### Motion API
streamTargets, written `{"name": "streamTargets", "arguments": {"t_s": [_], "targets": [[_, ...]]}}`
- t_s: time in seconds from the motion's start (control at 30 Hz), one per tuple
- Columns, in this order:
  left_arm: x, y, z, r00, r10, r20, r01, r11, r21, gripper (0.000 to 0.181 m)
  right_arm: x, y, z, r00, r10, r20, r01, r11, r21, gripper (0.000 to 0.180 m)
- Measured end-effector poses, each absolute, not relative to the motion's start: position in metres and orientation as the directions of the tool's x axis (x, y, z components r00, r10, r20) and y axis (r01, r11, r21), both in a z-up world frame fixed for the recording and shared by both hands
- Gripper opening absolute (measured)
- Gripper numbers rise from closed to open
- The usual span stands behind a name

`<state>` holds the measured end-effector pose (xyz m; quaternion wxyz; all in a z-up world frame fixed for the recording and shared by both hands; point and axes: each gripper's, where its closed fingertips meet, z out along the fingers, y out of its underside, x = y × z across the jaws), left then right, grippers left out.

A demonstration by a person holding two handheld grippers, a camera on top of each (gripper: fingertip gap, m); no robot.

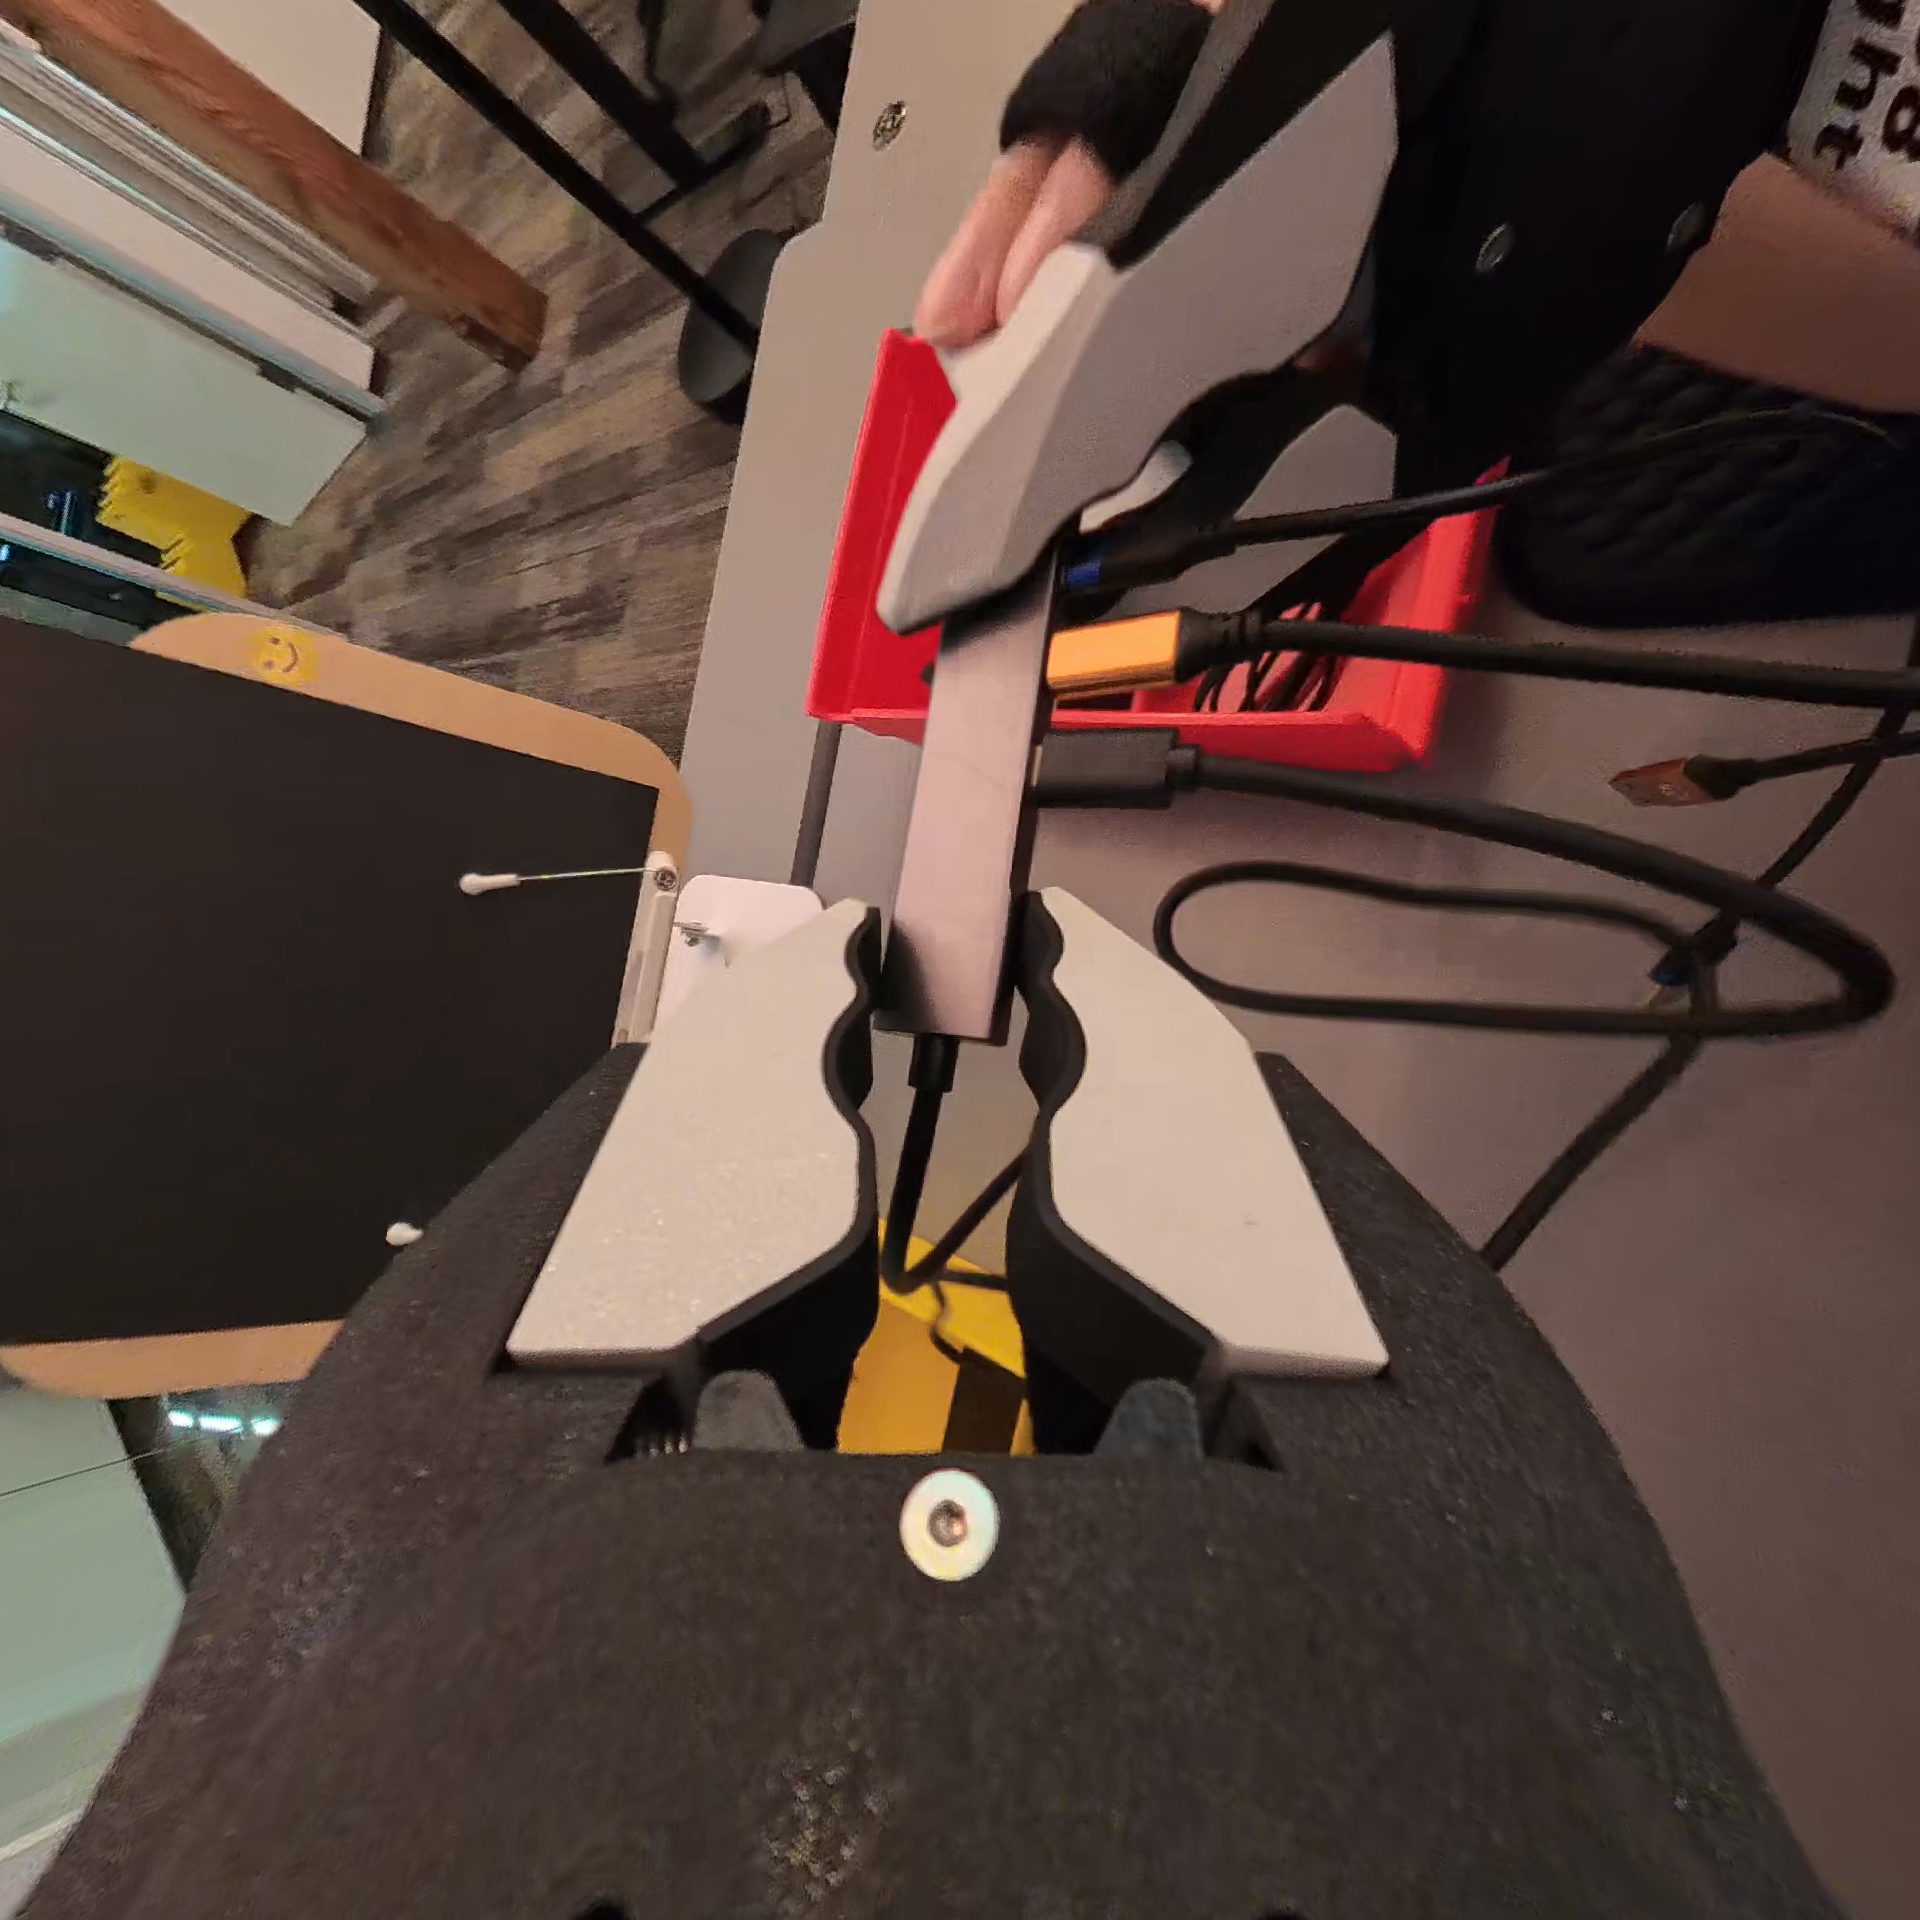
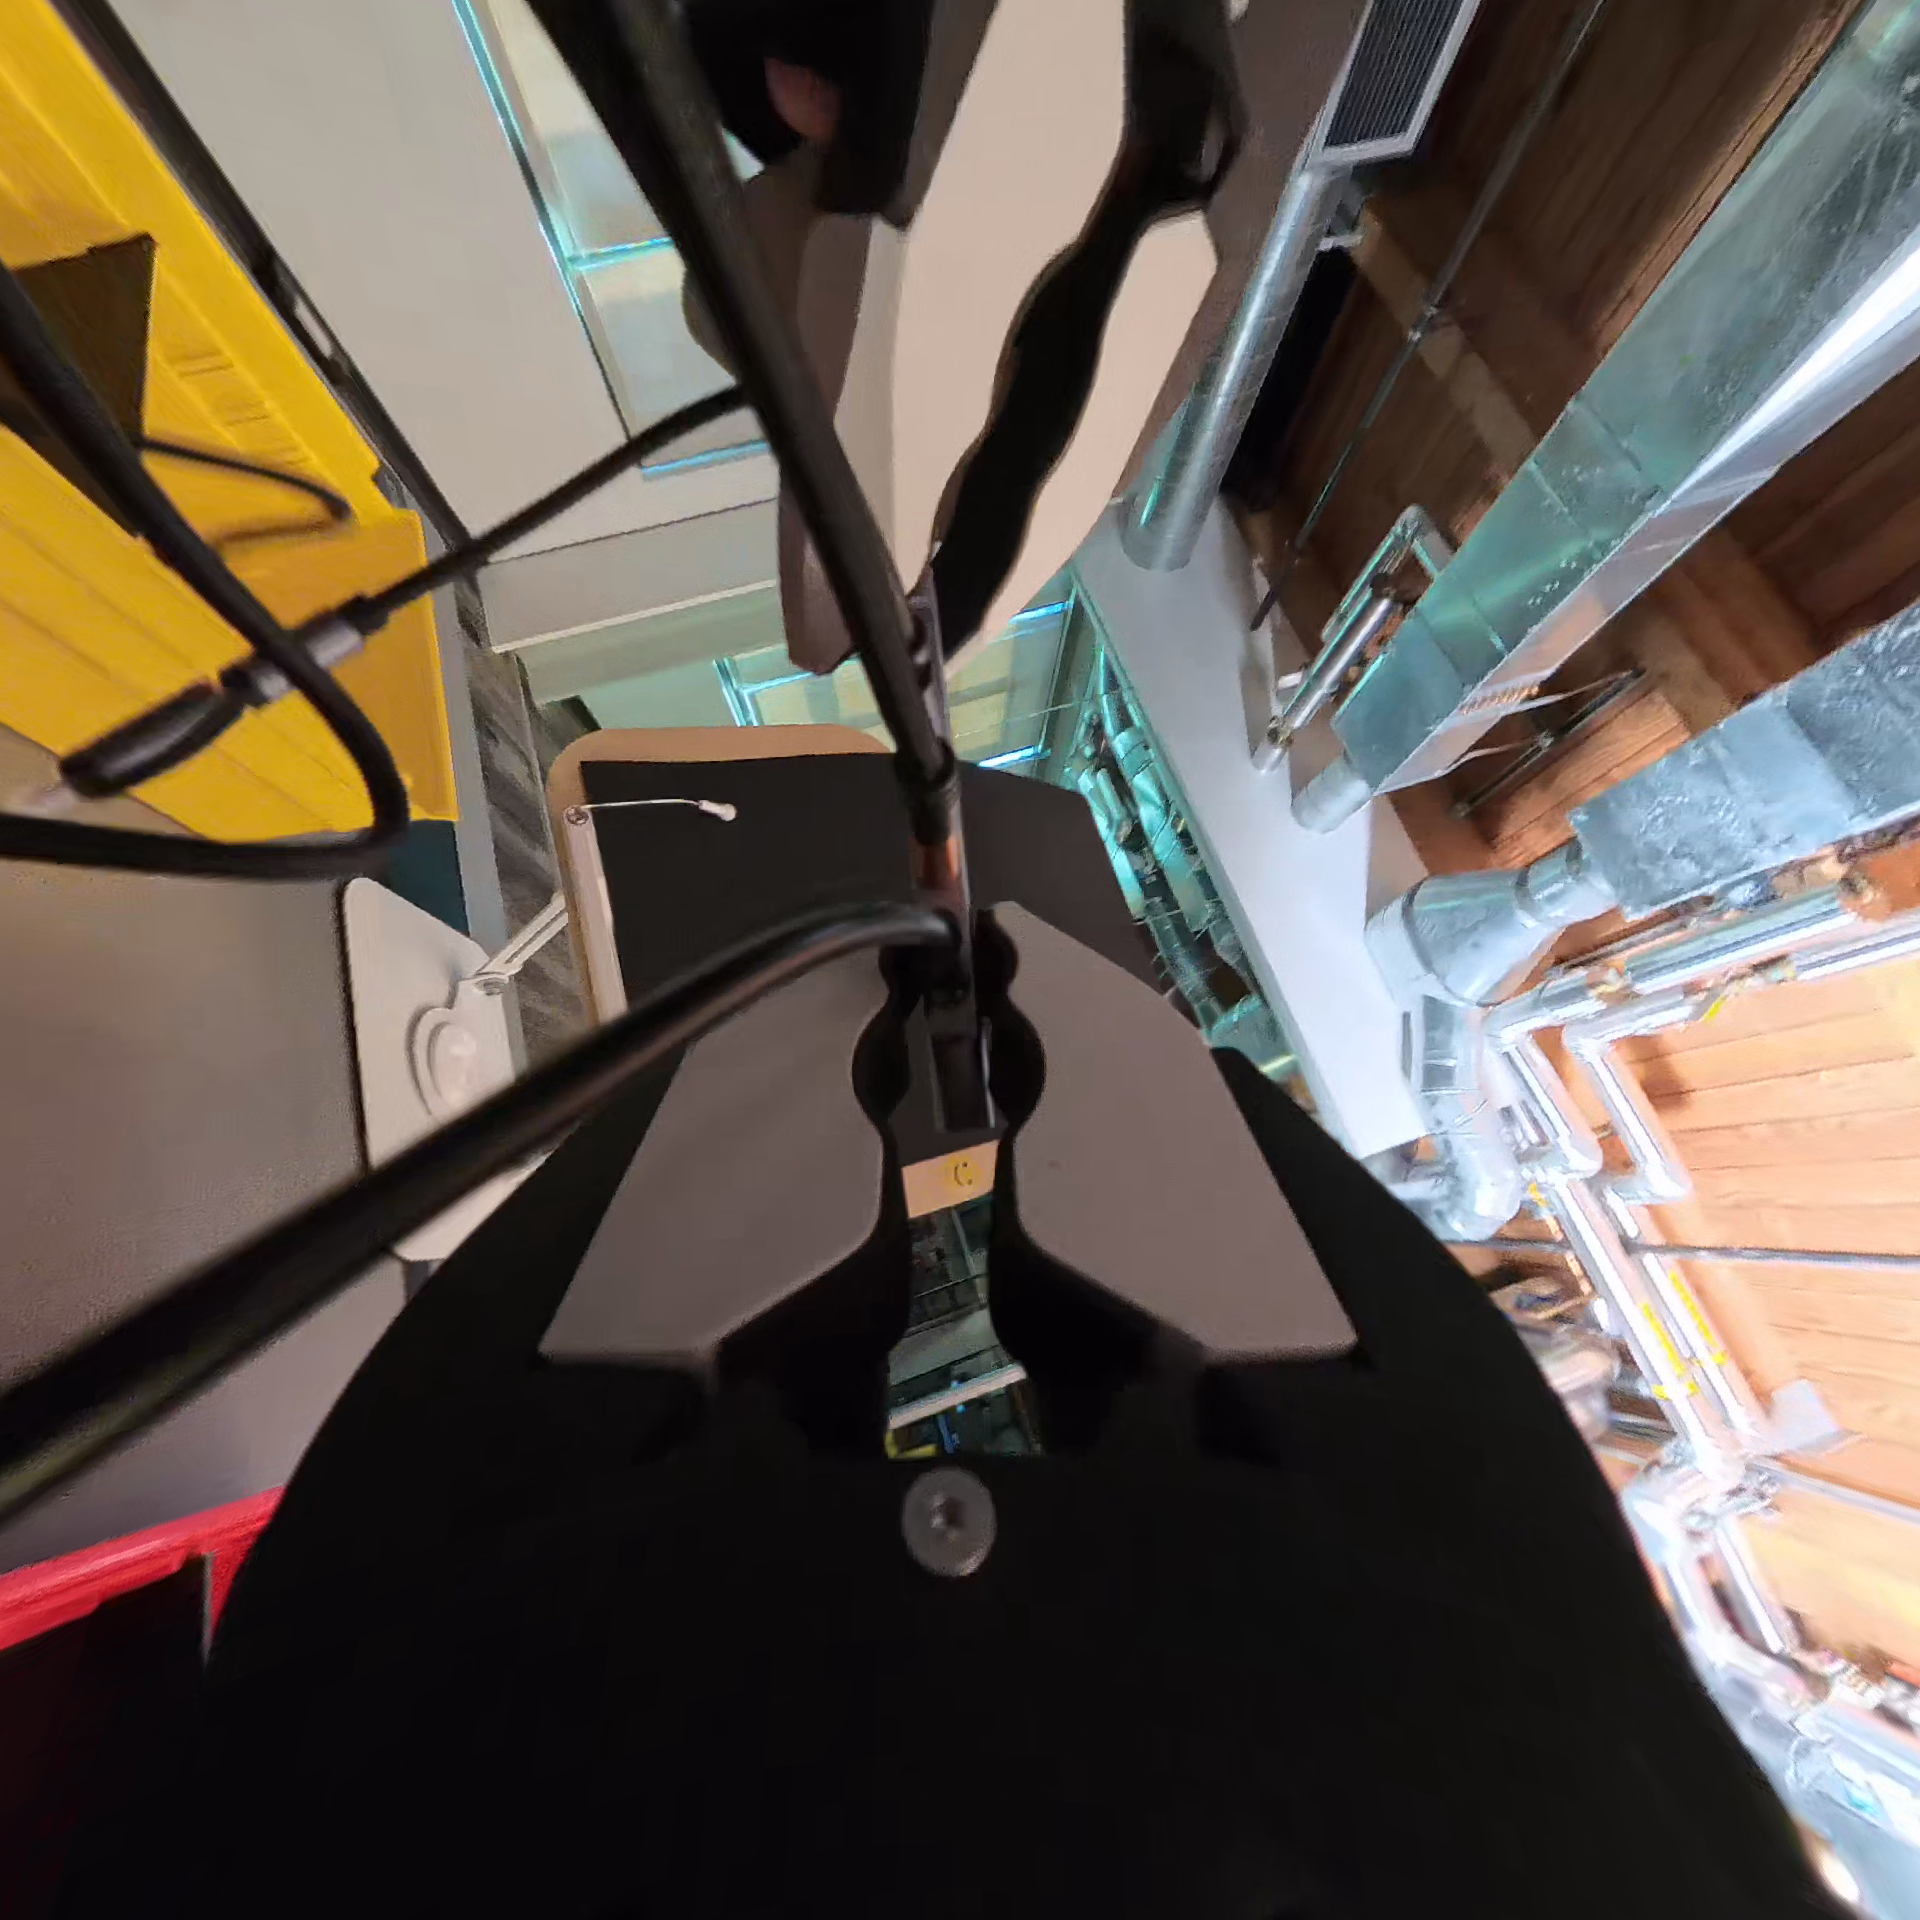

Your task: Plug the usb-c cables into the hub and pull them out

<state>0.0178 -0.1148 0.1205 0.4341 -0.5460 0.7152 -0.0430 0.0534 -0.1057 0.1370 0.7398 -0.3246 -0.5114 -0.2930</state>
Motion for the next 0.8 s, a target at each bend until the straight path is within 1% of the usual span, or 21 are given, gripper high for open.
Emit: {"name": "streamTargets", "arguments": {"t_s": [0.07,0.17,0.23,0.3,0.37,0.4,0.47,0.53,0.63,0.7,0.8], "targets": [[0.025,-0.123,0.134,-0.026,-0.817,-0.577,-0.672,0.441,-0.594,0.024,0.059,-0.107,0.143,0.362,-0.075,0.929,0.741,0.627,-0.238,0.011],[0.021,-0.131,0.156,0.015,-0.846,-0.534,-0.595,0.421,-0.685,0.025,0.068,-0.107,0.150,0.429,-0.009,0.903,0.716,0.613,-0.334,0.011],[0.015,-0.136,0.166,0.022,-0.848,-0.529,-0.531,0.439,-0.725,0.032,0.069,-0.108,0.149,0.445,0.063,0.893,0.680,0.625,-0.383,0.011],[0.009,-0.140,0.169,0.032,-0.831,-0.556,-0.477,0.476,-0.739,0.037,0.068,-0.107,0.146,0.452,0.118,0.884,0.658,0.625,-0.420,0.010],[0.007,-0.144,0.165,0.043,-0.790,-0.612,-0.433,0.537,-0.724,0.054,0.066,-0.106,0.141,0.449,0.188,0.873,0.628,0.628,-0.459,0.011],[0.008,-0.146,0.160,0.051,-0.761,-0.646,-0.419,0.571,-0.706,0.056,0.064,-0.104,0.137,0.448,0.226,0.865,0.616,0.623,-0.482,0.011],[0.011,-0.146,0.151,0.073,-0.681,-0.728,-0.405,0.647,-0.646,0.055,0.060,-0.103,0.130,0.438,0.296,0.849,0.582,0.627,-0.518,0.010],[0.016,-0.143,0.142,0.095,-0.616,-0.782,-0.384,0.702,-0.600,0.049,0.056,-0.103,0.124,0.426,0.355,0.832,0.553,0.626,-0.550,0.011],[0.022,-0.131,0.129,0.120,-0.624,-0.772,-0.350,0.702,-0.621,0.044,0.054,-0.095,0.109,0.392,0.404,0.826,0.567,0.602,-0.563,0.011],[0.024,-0.123,0.119,0.109,-0.655,-0.748,-0.324,0.688,-0.649,0.040,0.049,-0.093,0.099,0.361,0.433,0.826,0.559,0.608,-0.564,0.011],[0.023,-0.112,0.101,0.085,-0.673,-0.735,-0.311,0.683,-0.661,0.035,0.040,-0.094,0.086,0.317,0.496,0.808,0.539,0.608,-0.584,0.011]]}}
